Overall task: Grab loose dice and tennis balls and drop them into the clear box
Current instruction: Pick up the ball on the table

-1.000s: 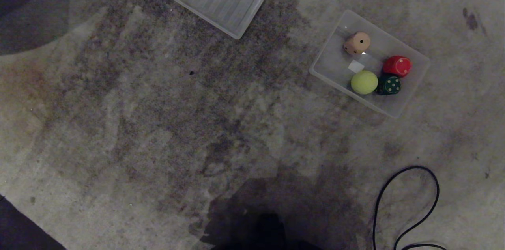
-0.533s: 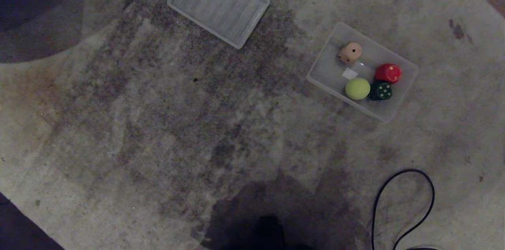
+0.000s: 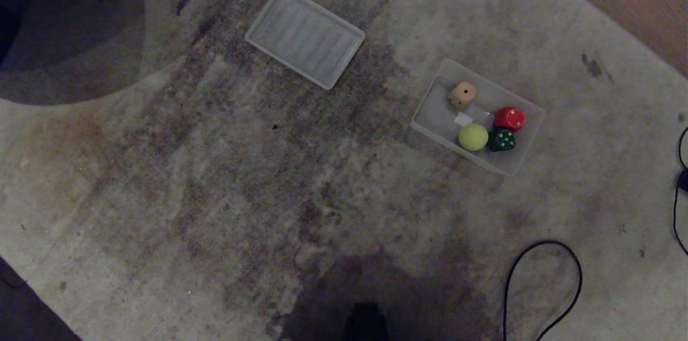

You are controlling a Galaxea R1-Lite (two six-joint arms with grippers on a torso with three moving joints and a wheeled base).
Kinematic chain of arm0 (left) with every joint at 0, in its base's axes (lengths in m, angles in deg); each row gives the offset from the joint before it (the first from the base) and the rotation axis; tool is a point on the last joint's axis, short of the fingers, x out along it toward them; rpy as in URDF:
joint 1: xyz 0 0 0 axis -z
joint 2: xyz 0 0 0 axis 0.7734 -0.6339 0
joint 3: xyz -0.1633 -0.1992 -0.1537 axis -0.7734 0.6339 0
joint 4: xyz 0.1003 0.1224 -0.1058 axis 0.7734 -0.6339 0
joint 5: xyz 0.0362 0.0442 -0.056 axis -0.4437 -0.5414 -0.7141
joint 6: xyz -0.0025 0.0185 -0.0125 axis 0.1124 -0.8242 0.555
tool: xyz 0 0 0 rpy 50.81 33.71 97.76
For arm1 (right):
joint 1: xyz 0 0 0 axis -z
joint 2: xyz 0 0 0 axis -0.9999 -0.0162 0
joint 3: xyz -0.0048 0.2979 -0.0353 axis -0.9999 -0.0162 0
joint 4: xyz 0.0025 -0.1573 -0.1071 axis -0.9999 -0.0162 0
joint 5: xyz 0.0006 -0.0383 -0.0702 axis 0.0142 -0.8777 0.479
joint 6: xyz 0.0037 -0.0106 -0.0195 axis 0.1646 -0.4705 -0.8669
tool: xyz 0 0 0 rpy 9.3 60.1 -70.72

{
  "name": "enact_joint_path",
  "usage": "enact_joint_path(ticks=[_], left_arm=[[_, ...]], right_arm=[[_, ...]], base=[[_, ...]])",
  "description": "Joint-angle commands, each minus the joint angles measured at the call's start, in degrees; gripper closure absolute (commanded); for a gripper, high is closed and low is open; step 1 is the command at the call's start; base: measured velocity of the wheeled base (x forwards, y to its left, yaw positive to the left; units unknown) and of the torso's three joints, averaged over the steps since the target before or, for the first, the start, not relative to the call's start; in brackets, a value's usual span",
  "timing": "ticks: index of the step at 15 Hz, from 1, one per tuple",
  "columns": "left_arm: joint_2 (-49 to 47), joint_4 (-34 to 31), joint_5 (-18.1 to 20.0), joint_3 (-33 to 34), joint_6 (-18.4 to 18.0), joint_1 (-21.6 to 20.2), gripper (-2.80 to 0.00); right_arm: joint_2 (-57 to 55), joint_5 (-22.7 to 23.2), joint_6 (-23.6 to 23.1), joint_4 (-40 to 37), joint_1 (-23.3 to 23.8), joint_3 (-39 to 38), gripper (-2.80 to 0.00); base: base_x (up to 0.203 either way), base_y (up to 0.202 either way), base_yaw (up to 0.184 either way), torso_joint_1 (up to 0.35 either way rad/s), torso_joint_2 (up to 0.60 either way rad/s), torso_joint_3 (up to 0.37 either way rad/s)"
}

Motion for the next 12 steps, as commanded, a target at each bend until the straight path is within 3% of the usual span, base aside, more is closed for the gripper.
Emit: enact_joint_path(ticks=[1, 12], left_arm=[[-0.1, 0.1, -0.1, 0.1, 0.1, 0.0, 0.0], [-0.1, 0.1, -0.1, 0.1, 0.1, 0.0, 0.0]], right_arm=[[-0.2, 0.0, 0.0, 0.1, 0.0, -0.4, 0.0], [-0.2, -0.1, 0.1, 0.1, 0.0, -0.4, 0.0]], base=[[0.0, 0.0, 0.0, -0.007, 0.0, 0.202], [0.0, 0.0, 0.0, 0.003, 0.0, 0.207]])
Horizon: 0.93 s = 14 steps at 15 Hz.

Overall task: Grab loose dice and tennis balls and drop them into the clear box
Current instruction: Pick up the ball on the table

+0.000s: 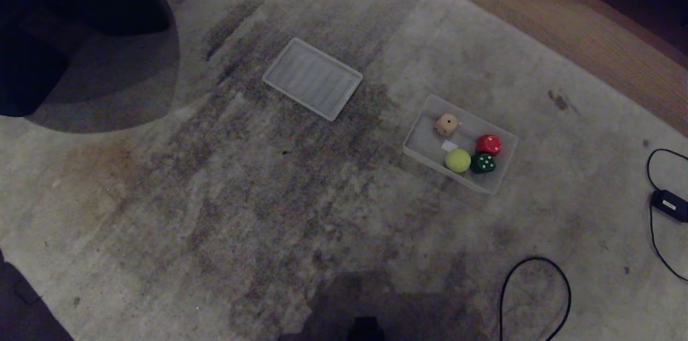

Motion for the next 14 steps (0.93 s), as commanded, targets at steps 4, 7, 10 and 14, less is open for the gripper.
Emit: enact_joint_path(ticks=[4, 7, 10, 14], left_arm=[[-0.1, 0.0, -0.1, 0.1, 0.2, 0.0, 0.0], [-0.1, 0.0, -0.1, 0.1, 0.2, 0.0, 0.0], [-0.1, 0.0, -0.1, 0.1, -0.1, 0.0, 0.0], [-0.1, 0.0, -0.1, 0.1, 0.2, 0.0, 0.0]], right_arm=[[-0.1, 0.0, 0.0, 0.1, 0.0, -0.4, 0.0], [-0.1, -0.1, 0.1, 0.0, 0.0, -0.4, 0.0], [-0.1, -0.3, 0.4, 0.0, 0.0, -0.4, 0.0], [-0.1, -0.4, 0.4, 0.1, 0.0, -0.4, 0.0]], base=[[0.0, 0.0, 0.0, 0.001, 0.0, 0.203], [0.0, 0.0, 0.0, -0.002, 0.01, 0.205], [0.0, 0.0, 0.0, 0.003, 0.0, 0.206], [0.0, 0.0, 0.0, 0.003, 0.0, 0.198]])
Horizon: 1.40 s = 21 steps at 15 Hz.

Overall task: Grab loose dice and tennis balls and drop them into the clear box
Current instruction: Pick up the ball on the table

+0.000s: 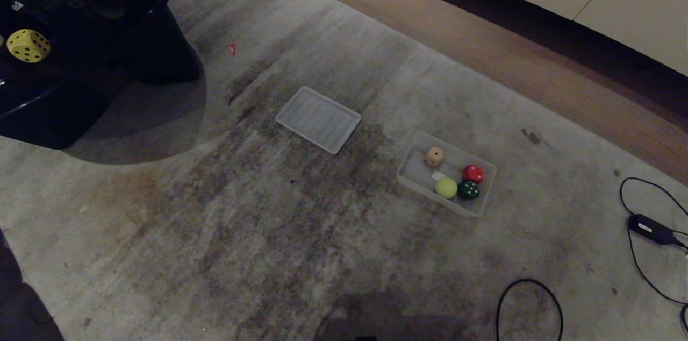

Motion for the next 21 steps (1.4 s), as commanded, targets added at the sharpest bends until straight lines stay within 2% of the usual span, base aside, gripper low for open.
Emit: enact_joint_path(ticks=[1, 21], left_arm=[[-0.1, 0.0, 0.0, 0.1, -0.1, 0.0, 0.0], [-0.1, 0.0, 0.0, 0.1, 0.1, 0.0, 0.0]], right_arm=[[-0.1, 0.0, 0.0, 0.1, 0.0, -0.4, 0.0], [-0.1, 0.1, 0.0, 0.1, 0.0, -0.4, 0.0]], base=[[0.0, 0.0, 0.0, 0.002, 0.0, 0.193], [0.0, 0.0, 0.0, 0.003, 0.0, 0.201]])
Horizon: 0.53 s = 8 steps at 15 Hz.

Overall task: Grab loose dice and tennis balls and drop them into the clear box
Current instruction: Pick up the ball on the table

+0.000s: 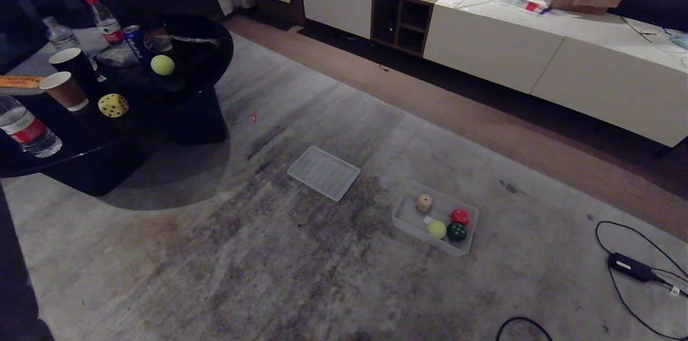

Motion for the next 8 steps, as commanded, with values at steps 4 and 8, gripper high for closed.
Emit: enact_joint_path(ticks=[4, 8], left_arm=[[-0.1, 0.0, -0.1, 0.1, 0.0, 0.0, 0.0], [-0.1, 0.0, -0.1, 0.1, 0.1, 0.0, 0.0]], right_arm=[[-0.1, 0.1, -0.1, 0.0, 0.0, -0.4, 0.0], [-0.1, 0.1, -0.1, 0.0, 0.0, -0.4, 0.0]], base=[[0.0, 0.0, 0.0, 0.001, 0.0, 0.205], [0.0, 0.0, 0.0, 0.002, 0.0, 0.204]])
